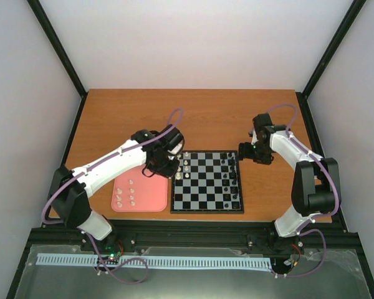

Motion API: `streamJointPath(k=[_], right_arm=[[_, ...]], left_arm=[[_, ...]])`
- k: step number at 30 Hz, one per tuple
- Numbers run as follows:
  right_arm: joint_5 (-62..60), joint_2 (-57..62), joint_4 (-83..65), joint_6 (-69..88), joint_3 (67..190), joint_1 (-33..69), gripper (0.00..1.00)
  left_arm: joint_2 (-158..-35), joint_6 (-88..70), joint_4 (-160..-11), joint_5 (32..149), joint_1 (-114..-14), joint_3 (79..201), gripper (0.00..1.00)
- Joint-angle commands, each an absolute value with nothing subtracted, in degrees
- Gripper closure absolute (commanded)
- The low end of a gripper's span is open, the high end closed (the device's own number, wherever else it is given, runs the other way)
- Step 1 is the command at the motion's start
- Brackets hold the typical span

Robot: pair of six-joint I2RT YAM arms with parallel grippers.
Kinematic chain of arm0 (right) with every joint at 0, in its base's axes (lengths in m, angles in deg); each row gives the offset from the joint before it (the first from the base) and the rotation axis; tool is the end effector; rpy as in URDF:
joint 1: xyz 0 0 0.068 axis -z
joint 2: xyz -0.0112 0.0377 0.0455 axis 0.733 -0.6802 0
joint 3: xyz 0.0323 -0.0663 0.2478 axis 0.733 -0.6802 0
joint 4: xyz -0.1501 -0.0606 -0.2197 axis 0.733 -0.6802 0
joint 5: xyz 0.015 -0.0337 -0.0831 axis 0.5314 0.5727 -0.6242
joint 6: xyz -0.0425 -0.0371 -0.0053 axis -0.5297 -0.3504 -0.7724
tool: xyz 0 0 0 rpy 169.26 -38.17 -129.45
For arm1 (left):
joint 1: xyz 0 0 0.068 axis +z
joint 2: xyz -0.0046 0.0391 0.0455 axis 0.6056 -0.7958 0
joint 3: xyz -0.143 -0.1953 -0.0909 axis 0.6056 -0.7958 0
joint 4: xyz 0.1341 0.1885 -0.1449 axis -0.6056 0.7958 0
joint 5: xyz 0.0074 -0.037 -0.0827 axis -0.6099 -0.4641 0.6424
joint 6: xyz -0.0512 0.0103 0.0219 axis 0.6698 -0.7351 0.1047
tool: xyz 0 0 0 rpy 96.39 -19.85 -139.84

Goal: Set up the chess pieces on the board
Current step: Place the chess piece on the chessboard.

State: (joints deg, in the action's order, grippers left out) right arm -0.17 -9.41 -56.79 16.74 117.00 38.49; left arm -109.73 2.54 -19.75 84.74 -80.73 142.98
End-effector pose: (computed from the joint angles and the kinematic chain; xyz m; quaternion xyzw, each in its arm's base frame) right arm 0.3074 0.0526 0.1784 0.0387 0.9909 0.0926 0.0893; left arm 0.2183 -0.2094 0.2519 0.1805 0.9768 -0.0808 0.0827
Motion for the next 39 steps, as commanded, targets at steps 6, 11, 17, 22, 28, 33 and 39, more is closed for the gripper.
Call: streamJointPath(k=[6, 11, 17, 22, 28, 33, 39], right_arm=[[-0.15, -8.95, -55.50, 16.70, 115.58, 38.61, 0.00], [-0.57, -8.82, -55.42, 16.39, 115.42, 38.61, 0.00], [-0.27, -8.86, -55.06, 16.56, 115.02, 38.59, 0.00], [-0.36, -9.03, -54.93, 16.43, 115.02, 38.61, 0.00], [-0.22, -9.55, -54.77, 16.44, 115.04, 38.61, 0.00], [-0.14, -9.42, -54.73, 16.43, 114.89, 38.61, 0.00], [-0.14, -9.49, -54.77, 16.29, 114.93, 38.61, 0.00]], left_arm=[[-111.45, -5.09, -26.10, 86.22, -84.40, 140.82, 0.97], [-113.25, -6.47, -28.17, 84.79, -87.82, 139.61, 0.96], [-115.05, -6.99, -29.84, 84.30, -88.42, 138.32, 0.95], [-115.09, -6.76, -30.89, 83.43, -88.42, 137.07, 0.94], [-115.59, -6.38, -33.11, 81.14, -88.42, 135.62, 0.89], [-115.29, -6.01, -34.66, 79.02, -88.40, 134.41, 0.87], [-115.84, -5.85, -36.67, 78.18, -88.42, 133.33, 0.83]])
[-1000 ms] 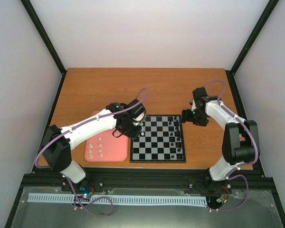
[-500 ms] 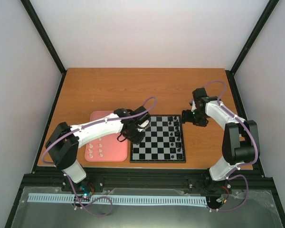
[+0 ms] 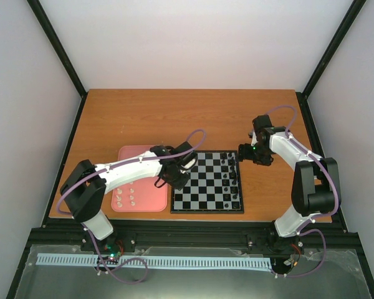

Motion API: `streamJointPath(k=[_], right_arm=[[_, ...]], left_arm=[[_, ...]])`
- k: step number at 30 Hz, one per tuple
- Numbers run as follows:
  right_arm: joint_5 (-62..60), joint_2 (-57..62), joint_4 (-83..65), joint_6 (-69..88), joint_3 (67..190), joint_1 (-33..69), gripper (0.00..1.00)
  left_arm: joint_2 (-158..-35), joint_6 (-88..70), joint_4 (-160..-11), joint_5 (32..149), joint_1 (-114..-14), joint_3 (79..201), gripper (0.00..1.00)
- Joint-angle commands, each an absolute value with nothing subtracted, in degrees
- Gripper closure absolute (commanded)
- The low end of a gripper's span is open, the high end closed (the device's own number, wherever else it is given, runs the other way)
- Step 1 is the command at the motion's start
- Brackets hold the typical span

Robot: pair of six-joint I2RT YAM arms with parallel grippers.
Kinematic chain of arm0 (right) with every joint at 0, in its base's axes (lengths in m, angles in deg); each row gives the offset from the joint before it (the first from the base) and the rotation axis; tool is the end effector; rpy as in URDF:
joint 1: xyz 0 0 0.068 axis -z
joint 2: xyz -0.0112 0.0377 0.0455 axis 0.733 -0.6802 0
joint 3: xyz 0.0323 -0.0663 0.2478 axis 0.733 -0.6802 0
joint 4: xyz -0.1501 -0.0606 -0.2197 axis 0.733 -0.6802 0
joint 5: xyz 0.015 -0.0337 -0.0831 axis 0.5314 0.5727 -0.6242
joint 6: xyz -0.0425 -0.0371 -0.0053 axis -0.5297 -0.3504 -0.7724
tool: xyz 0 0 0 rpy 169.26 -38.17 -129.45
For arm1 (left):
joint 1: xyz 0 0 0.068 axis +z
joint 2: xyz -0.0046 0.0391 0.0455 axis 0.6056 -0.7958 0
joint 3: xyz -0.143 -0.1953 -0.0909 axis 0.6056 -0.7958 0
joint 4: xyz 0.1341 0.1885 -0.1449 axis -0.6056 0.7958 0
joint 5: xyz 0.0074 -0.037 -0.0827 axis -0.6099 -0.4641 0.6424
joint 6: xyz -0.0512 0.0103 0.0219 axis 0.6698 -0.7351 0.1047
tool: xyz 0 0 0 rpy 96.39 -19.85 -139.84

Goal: Set up the chess pieces on the board
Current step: Place the chess piece on the chessboard.

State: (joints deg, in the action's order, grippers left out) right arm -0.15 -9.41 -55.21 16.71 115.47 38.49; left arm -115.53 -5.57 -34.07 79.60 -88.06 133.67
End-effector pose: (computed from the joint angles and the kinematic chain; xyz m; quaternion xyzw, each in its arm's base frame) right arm 0.3055 0.0523 0.1717 0.0384 0.9909 0.0929 0.0897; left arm 0.2018 -0.2445 0.1822 0.3057 0.9459 -0.0390 0.1016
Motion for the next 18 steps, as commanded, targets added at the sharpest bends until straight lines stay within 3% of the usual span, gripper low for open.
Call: streamJointPath(k=[1, 7, 18], right_arm=[[-0.26, -9.48, -54.77, 16.29, 114.97, 38.61, 0.00], [-0.35, -9.47, -54.80, 16.25, 114.75, 38.61, 0.00], [-0.28, -9.61, -54.71, 16.23, 114.74, 38.62, 0.00]], left_arm=[[-115.93, -5.94, -36.84, 78.27, -88.42, 133.16, 0.83], [-116.31, -6.03, -37.65, 78.54, -88.42, 132.83, 0.78], [-116.51, -6.10, -38.06, 76.26, -88.40, 132.75, 0.77]])
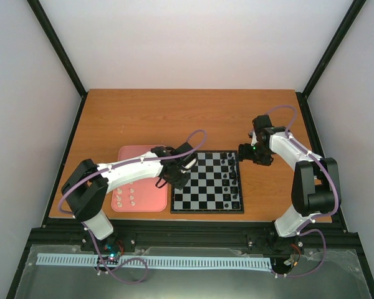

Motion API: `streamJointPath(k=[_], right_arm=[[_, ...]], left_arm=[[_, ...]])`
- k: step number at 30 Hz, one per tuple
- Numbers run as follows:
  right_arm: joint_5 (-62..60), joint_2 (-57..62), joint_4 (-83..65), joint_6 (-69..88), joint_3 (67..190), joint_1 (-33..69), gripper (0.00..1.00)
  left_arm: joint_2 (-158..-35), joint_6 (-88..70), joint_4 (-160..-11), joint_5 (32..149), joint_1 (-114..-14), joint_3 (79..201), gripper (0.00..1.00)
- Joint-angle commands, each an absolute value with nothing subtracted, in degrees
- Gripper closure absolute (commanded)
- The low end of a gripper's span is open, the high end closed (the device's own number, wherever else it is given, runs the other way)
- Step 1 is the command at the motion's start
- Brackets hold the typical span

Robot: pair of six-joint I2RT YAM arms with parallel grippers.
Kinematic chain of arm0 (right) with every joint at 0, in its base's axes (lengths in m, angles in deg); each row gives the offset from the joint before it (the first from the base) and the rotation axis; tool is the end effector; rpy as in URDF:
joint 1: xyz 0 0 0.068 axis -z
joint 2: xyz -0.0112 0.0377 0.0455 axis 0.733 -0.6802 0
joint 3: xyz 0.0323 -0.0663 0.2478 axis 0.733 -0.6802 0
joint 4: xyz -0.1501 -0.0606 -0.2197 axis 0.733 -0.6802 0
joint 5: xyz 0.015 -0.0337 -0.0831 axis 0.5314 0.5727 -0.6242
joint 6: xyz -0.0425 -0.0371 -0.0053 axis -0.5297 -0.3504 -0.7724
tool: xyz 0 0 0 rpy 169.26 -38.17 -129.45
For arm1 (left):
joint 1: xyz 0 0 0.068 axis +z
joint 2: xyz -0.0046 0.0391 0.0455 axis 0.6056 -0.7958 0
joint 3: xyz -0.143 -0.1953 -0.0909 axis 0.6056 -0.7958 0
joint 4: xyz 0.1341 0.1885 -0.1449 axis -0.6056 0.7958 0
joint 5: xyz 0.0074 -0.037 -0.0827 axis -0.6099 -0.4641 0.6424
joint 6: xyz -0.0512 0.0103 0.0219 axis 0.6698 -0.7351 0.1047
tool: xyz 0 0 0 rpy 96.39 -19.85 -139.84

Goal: Set up the chess pieces on the board
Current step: Place the chess piece on the chessboard.

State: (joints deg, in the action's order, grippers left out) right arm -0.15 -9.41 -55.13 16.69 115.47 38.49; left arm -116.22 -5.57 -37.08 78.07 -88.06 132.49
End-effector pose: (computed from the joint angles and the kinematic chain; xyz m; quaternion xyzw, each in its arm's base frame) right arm 0.3057 0.0523 0.1717 0.0382 0.9908 0.0930 0.0904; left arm 0.2044 -0.2460 0.1742 0.3035 0.9450 -0.0332 0.1170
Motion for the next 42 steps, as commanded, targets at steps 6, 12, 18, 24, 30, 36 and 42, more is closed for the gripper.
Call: streamJointPath(k=[6, 12, 18, 24, 30, 36, 42], right_arm=[[-0.22, -9.91, -54.70, 16.17, 114.91, 38.61, 0.00], [-0.36, -9.87, -54.79, 16.23, 114.90, 38.61, 0.00], [0.02, -10.07, -54.61, 16.23, 115.11, 38.61, 0.00], [-0.06, -10.10, -54.71, 16.22, 115.09, 38.61, 0.00], [-0.05, -9.94, -54.62, 16.25, 114.93, 38.61, 0.00], [0.07, -9.87, -54.62, 16.21, 115.02, 38.61, 0.00], [0.31, -9.89, -54.53, 16.22, 114.93, 38.61, 0.00]], left_arm=[[-116.73, -5.36, -38.67, 74.33, -88.38, 132.13, 0.78], [-115.31, -5.04, -37.89, 74.48, -88.43, 131.32, 0.75], [-114.28, -4.80, -37.69, 74.42, -88.41, 131.57, 0.73], [-114.53, -4.36, -37.70, 74.32, -88.38, 132.47, 0.86], [-114.34, -4.01, -37.70, 73.91, -88.42, 132.16, 0.95], [-114.26, -3.84, -37.39, 73.54, -88.41, 133.04, 0.84], [-113.00, -3.77, -36.71, 72.96, -88.42, 133.53, 0.54]])
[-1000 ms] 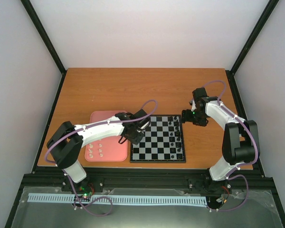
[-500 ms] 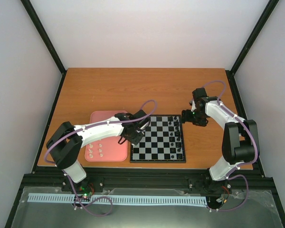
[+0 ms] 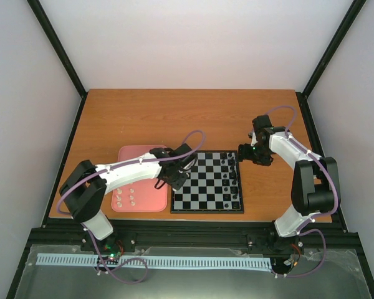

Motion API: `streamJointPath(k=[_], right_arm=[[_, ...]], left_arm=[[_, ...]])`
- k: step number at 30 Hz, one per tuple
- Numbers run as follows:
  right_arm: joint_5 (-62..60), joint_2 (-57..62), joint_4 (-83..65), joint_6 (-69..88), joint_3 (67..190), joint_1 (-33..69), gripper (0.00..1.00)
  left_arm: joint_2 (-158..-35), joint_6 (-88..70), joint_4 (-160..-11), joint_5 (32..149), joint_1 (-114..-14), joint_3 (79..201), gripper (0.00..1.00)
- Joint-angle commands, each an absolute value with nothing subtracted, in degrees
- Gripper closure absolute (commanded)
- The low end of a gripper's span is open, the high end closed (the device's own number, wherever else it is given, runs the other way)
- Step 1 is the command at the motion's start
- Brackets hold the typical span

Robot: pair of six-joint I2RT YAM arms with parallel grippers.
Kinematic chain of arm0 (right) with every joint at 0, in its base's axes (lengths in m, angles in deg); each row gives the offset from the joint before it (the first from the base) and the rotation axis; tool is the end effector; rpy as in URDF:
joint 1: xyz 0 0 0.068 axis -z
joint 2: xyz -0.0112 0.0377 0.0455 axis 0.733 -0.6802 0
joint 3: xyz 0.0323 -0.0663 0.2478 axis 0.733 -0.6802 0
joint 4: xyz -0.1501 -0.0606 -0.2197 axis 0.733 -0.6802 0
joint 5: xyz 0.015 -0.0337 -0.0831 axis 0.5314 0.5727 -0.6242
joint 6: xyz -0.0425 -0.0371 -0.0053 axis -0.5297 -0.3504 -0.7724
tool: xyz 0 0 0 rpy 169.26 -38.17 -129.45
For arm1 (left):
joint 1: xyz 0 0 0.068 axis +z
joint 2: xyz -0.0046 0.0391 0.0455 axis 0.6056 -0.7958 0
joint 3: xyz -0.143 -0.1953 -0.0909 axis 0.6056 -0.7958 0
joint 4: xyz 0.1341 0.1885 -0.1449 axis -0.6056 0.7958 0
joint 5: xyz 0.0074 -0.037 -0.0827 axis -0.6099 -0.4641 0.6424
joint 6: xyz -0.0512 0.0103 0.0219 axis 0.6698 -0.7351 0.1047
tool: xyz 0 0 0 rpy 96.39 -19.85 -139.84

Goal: Set up the chess pieces on the board
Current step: Place the chess piece on the chessboard.

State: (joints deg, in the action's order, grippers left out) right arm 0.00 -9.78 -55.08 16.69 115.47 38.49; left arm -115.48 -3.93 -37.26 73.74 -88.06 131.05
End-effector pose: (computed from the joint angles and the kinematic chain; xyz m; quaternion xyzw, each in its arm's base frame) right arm 0.3061 0.0525 0.1699 0.0383 0.9910 0.0937 0.0874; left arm 0.2033 -0.2401 0.1715 0.2856 0.9490 -0.0010 0.1333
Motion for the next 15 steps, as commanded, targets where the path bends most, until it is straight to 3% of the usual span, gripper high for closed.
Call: streamJointPath(k=[1, 6, 15], right_arm=[[0.31, -9.91, -54.52, 16.25, 114.98, 38.61, 0.00], [0.40, -9.92, -54.62, 16.27, 115.10, 38.61, 0.00], [0.38, -10.16, -54.66, 16.16, 115.55, 38.61, 0.00]], left_arm=[[-112.96, -3.76, -36.47, 72.74, -88.42, 133.79, 0.54], [-111.73, -3.12, -34.97, 72.88, -88.40, 133.95, 0.56], [-109.66, -1.09, -35.24, 75.12, -88.42, 130.11, 0.70]])
